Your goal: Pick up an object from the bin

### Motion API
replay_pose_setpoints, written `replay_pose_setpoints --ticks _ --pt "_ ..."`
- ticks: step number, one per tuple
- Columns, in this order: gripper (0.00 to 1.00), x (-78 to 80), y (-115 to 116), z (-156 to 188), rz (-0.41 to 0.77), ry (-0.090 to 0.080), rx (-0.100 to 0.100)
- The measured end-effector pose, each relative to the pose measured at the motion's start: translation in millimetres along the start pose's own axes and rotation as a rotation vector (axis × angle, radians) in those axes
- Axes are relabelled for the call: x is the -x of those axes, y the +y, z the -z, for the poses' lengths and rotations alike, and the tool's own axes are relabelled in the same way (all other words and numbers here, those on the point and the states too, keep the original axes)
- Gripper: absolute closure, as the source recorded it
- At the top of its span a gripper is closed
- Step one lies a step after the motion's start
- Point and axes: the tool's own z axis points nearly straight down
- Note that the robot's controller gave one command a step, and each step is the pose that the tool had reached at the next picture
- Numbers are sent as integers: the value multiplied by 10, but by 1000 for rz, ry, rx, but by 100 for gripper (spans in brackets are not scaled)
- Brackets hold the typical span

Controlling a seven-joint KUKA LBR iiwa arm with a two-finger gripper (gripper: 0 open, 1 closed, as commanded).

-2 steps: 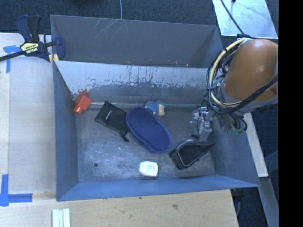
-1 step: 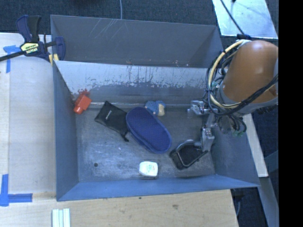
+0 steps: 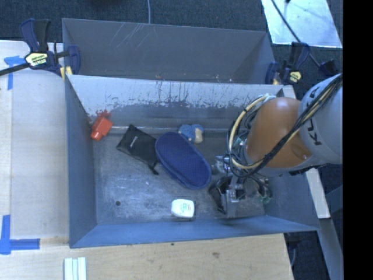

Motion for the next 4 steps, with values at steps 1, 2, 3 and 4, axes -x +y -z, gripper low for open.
replay_pose_setpoints --ticks 1,2,3,4 --pt "100 77 8 86 3 -27 0" --pt "100 -122 356 1378 -4 -17 0" --pt "100 -7 639 242 -115 -2 0" --pt "0 9 632 282 -114 -9 0"
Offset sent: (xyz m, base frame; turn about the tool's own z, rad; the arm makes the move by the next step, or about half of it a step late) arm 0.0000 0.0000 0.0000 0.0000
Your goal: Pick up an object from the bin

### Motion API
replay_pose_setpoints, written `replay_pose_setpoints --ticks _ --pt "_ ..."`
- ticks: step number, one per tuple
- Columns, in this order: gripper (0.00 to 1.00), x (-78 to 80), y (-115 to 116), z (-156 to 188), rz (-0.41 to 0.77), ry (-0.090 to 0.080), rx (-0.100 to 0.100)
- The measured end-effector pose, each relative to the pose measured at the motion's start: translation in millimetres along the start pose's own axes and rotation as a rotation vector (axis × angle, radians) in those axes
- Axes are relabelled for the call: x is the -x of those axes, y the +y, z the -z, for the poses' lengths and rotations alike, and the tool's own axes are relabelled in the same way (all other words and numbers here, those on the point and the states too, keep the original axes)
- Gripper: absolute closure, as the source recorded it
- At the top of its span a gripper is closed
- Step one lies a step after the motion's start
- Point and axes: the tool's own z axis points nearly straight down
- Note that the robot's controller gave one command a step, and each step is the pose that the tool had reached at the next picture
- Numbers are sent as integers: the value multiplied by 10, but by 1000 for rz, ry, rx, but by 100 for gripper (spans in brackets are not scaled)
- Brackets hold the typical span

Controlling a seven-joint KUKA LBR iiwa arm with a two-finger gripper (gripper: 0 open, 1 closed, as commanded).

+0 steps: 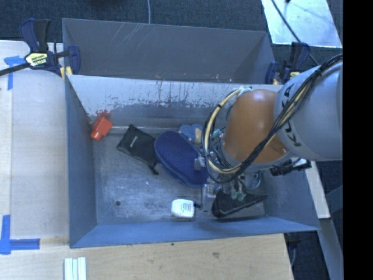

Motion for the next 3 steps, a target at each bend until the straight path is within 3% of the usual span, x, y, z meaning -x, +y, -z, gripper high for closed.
replay_pose_setpoints --ticks 1,2,3 --pt "100 1 1 0 1 0 0" --pt "0 0 2 0 0 0 0" --pt "100 1 2 1 1 0 0"
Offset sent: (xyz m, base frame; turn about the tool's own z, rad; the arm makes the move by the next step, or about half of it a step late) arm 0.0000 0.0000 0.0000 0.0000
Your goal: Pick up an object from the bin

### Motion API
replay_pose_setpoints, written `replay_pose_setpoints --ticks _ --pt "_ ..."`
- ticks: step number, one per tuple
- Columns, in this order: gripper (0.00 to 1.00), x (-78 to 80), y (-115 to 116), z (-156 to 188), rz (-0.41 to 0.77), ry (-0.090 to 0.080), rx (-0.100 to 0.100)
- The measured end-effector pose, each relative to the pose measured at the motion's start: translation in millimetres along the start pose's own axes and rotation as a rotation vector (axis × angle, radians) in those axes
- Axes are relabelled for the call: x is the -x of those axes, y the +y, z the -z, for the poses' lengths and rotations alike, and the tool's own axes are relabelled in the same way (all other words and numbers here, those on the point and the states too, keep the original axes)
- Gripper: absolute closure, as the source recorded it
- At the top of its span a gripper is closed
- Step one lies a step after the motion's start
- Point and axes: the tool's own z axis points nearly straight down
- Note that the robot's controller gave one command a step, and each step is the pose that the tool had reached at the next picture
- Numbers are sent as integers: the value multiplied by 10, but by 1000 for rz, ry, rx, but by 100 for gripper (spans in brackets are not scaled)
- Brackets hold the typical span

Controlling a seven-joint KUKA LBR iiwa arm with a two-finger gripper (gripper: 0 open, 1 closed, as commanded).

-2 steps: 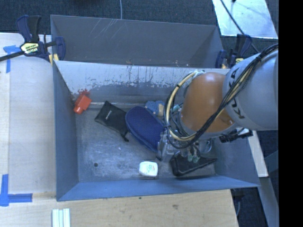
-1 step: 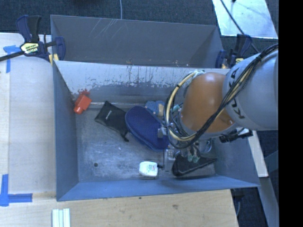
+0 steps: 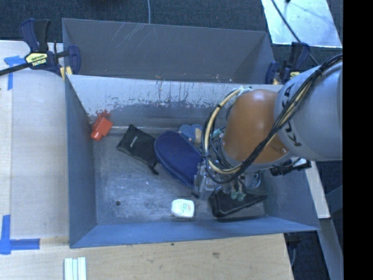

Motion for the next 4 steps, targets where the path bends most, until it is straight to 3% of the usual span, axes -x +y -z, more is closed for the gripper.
replay_pose_setpoints --ticks 1,2,3,4 --pt "0 -1 0 0 0 0 0" --pt "100 0 1 0 0 0 0" --pt "0 -1 1 0 0 0 0" --pt "0 468 81 -399 -40 1 0"
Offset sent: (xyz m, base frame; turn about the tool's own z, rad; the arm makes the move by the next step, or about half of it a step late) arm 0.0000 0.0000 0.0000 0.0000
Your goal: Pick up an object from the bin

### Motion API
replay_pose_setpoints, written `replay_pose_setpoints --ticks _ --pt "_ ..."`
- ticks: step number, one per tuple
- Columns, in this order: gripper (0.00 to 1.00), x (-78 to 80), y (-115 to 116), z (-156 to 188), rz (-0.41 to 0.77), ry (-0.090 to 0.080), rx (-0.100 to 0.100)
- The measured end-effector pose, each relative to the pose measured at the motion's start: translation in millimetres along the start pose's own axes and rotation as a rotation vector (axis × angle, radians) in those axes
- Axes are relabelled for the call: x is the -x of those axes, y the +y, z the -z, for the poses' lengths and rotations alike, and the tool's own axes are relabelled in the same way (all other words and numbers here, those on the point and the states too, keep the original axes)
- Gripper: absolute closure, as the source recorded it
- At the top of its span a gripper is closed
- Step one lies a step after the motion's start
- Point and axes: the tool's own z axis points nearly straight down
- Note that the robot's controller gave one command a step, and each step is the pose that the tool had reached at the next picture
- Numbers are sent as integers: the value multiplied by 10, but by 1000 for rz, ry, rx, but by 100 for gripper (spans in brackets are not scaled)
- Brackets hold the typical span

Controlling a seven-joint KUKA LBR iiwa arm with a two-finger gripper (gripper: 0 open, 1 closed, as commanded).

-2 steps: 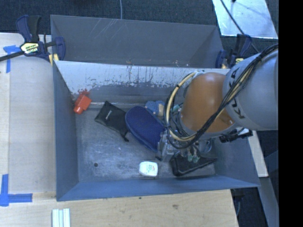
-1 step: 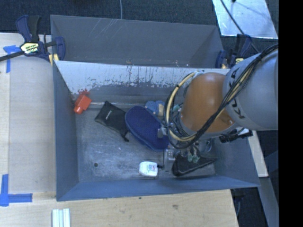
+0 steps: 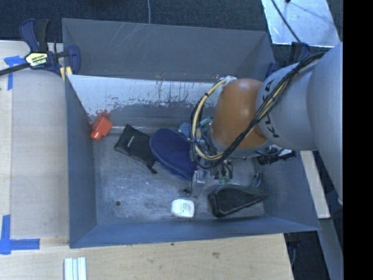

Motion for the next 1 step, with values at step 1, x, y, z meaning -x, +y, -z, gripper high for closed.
replay_pose_setpoints --ticks 1 --pt "100 19 3 46 1 -9 1"
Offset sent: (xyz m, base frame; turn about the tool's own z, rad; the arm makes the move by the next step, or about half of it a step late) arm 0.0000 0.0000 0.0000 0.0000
